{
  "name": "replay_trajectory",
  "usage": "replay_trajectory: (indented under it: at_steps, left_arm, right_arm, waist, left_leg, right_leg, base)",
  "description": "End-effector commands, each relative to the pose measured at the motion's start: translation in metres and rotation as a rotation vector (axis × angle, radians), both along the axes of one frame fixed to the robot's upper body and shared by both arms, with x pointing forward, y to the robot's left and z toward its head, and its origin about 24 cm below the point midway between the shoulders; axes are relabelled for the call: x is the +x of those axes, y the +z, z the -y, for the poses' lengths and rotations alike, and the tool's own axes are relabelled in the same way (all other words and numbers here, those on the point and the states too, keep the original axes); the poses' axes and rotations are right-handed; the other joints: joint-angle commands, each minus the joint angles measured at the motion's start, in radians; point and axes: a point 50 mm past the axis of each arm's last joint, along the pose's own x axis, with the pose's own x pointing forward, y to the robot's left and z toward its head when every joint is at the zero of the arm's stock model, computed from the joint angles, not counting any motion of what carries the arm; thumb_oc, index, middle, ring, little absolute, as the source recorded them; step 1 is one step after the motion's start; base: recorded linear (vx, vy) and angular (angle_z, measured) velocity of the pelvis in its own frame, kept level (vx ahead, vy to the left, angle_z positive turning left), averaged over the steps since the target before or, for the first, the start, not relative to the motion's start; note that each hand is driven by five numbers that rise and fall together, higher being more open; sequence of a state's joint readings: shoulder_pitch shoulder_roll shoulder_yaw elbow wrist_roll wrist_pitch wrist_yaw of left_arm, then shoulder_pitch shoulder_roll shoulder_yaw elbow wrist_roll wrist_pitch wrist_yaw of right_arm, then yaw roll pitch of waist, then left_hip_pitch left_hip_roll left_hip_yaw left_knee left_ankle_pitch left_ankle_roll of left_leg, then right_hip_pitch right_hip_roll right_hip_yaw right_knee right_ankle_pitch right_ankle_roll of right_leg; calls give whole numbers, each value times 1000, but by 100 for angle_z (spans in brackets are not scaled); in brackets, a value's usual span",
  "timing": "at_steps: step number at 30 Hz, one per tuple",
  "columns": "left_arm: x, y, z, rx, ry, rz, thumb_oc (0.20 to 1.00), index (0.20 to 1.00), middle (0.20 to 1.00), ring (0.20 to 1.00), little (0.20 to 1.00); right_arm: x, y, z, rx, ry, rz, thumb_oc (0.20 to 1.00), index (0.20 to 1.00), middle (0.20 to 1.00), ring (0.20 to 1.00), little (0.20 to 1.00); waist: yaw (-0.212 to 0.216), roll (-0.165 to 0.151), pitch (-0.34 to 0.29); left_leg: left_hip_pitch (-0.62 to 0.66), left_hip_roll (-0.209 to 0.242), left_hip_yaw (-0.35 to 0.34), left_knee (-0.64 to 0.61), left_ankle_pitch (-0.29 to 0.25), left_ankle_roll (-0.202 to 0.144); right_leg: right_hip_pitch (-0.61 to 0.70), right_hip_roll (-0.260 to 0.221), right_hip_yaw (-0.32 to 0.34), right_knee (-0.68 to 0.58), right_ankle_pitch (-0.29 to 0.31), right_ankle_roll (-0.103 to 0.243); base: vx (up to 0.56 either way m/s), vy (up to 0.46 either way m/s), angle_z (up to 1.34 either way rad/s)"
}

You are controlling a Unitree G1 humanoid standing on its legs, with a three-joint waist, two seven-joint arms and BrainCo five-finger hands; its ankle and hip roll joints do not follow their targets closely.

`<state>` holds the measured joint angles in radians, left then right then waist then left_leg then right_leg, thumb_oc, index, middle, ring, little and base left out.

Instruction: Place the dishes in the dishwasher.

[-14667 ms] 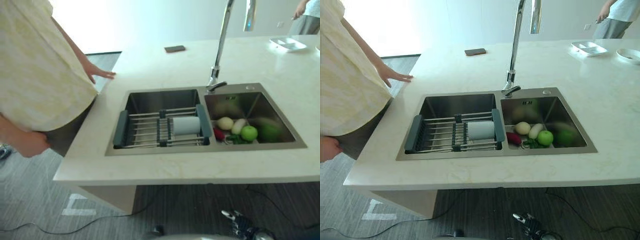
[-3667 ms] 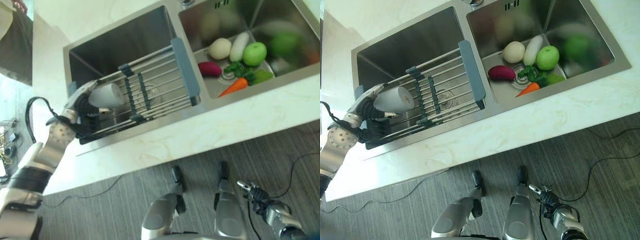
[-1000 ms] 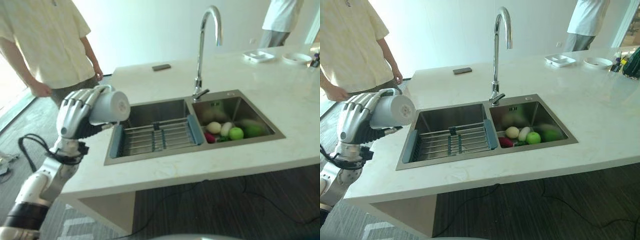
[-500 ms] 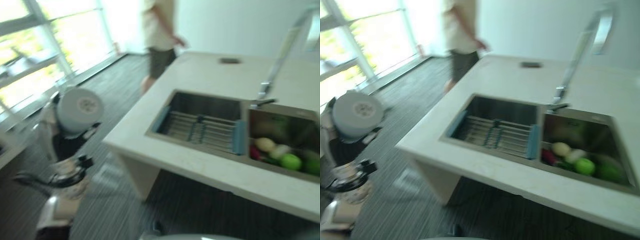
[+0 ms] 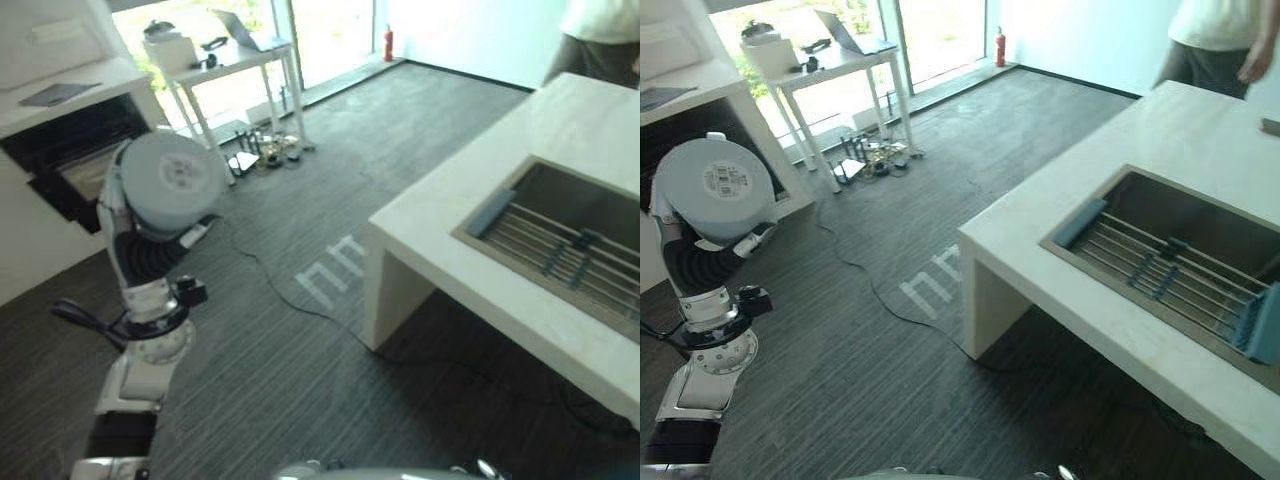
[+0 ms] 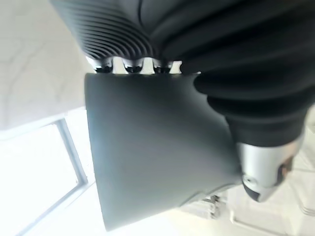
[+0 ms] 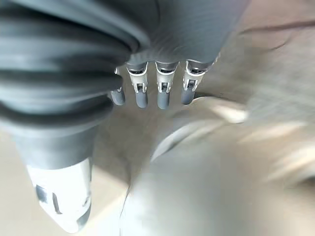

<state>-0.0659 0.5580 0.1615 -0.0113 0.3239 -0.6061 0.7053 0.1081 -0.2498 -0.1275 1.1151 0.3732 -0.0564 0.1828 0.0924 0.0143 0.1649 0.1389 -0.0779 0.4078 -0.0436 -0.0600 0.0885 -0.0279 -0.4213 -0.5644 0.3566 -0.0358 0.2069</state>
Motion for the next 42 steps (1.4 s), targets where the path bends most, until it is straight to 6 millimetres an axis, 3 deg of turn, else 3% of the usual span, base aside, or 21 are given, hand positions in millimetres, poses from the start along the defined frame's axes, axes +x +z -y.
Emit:
replay_trajectory:
  at_steps: [1,4,5,9,12,15,17,21,23,25,26,27,28,31,36,42]
  left_arm:
    - [-7,15,4,24,-46,44,200,200,200,200,200]
    - [-1,12,8,68,-70,-21,200,200,200,200,200]
    - [4,9,12,97,-91,-41,200,200,200,200,200]
    - [11,9,23,110,-164,-50,200,200,200,200,200]
    - [14,10,24,99,-174,-63,200,200,200,200,200]
    - [10,8,20,96,-180,-120,200,200,200,200,200]
    - [8,8,19,98,-185,-126,200,200,200,200,200]
    - [-1,11,16,96,-177,-125,200,200,200,200,200]
    - [-3,12,15,77,-187,-119,200,200,200,200,200]
    - [-3,12,18,87,-216,-120,200,200,200,200,200]
    - [-3,12,22,101,-249,-117,200,200,200,200,200]
    - [-2,12,24,111,-253,-119,200,200,200,200,200]
    - [-1,12,29,127,-266,-115,200,200,200,200,200]
    - [-4,12,33,137,-265,-107,200,200,200,200,200]
    - [-6,12,32,144,-309,-125,200,200,200,200,200]
    - [-5,6,32,142,-308,-150,200,200,200,200,200]
  right_arm:
    - [-7,-4,-8,22,9,-19,1000,1000,1000,1000,1000]
    - [-4,-6,-16,92,3,-38,1000,1000,1000,1000,1000]
    - [-1,-6,-18,118,-3,-22,1000,1000,1000,1000,1000]
    - [6,-5,-22,174,-25,13,1000,1000,1000,1000,1000]
    - [7,-4,-27,259,7,18,1000,1000,1000,1000,1000]
    - [2,-5,-31,319,120,-24,1000,1000,1000,1000,1000]
    - [1,-5,-30,328,131,-23,1000,1000,1000,1000,1000]
    - [0,-4,-27,323,225,-46,1000,1000,1000,1000,1000]
    - [-2,-4,-24,300,235,-74,1000,1000,1000,1000,1000]
    - [-8,-5,-20,288,211,-88,1000,1000,1000,1000,1000]
    - [-13,-5,-17,278,179,-91,1000,1000,1000,1000,1000]
    - [-15,-6,-16,274,172,-94,1000,1000,1000,1000,1000]
    - [-17,-5,-12,264,157,-91,1000,1000,1000,1000,1000]
    - [-12,-3,-6,256,163,-78,1000,1000,1000,1000,1000]
    - [-13,-3,-6,278,128,-58,1000,1000,1000,1000,1000]
    - [-16,-7,-25,313,220,-69,1000,1000,1000,1000,1000]
  waist:
    - [3,13,-30]
    - [2,13,-22]
    - [-16,10,-18]
    - [-49,1,-22]
    - [-51,-4,-39]
    - [-1,-9,-63]
    - [5,-12,-65]
    - [38,-17,-57]
    - [54,-14,-41]
    - [48,-13,-29]
    - [37,-13,-22]
    - [30,-15,-23]
    - [21,-21,-18]
    - [24,-23,-21]
    - [19,-1,-36]
    - [14,5,-61]
  left_leg:
    - [71,90,-97,47,-82,-84]
    - [68,69,-119,35,-74,-59]
    - [59,62,-149,42,-82,-48]
    - [13,67,-240,52,-45,-47]
    - [-8,69,-303,41,-27,-58]
    - [-19,115,-303,11,17,-115]
    - [-25,123,-305,12,23,-124]
    - [-63,172,-297,11,69,-177]
    - [-104,199,-271,14,110,-207]
    - [-117,215,-225,31,118,-217]
    - [-121,233,-153,48,125,-222]
    - [-112,238,-144,50,109,-232]
    - [-104,235,-117,88,88,-223]
    - [-79,204,-155,103,47,-202]
    - [-36,200,-154,-10,96,-199]
    - [-4,177,-167,-35,68,-184]
  right_leg:
    - [69,51,-21,-167,178,9]
    - [57,46,48,-93,172,13]
    - [33,79,147,-71,162,12]
    - [50,208,323,-142,57,-37]
    - [80,257,387,-188,9,-59]
    - [149,276,306,-282,-28,-81]
    - [157,284,297,-299,-28,-85]
    - [185,314,246,-354,-25,-105]
    - [198,321,209,-363,-25,-112]
    - [212,316,174,-358,-29,-112]
    - [220,309,129,-358,-23,-110]
    - [231,309,129,-362,-34,-104]
    - [228,302,108,-362,-20,-106]
    - [212,300,129,-367,-1,-104]
    - [214,301,130,-401,28,-102]
    - [213,274,142,-395,33,-76]
  base:
    - [-71,332,38]
    - [-39,210,46]
    - [-8,83,78]
    - [-22,-65,133]
    - [83,-123,152]
    - [84,-236,70]
    - [45,-192,78]
    - [18,-219,68]
    - [-45,-143,60]
    - [-62,-74,93]
    - [-38,-70,102]
    - [-92,-47,106]
    - [-52,-3,119]
    - [-73,88,80]
    - [-39,138,15]
    - [46,107,7]
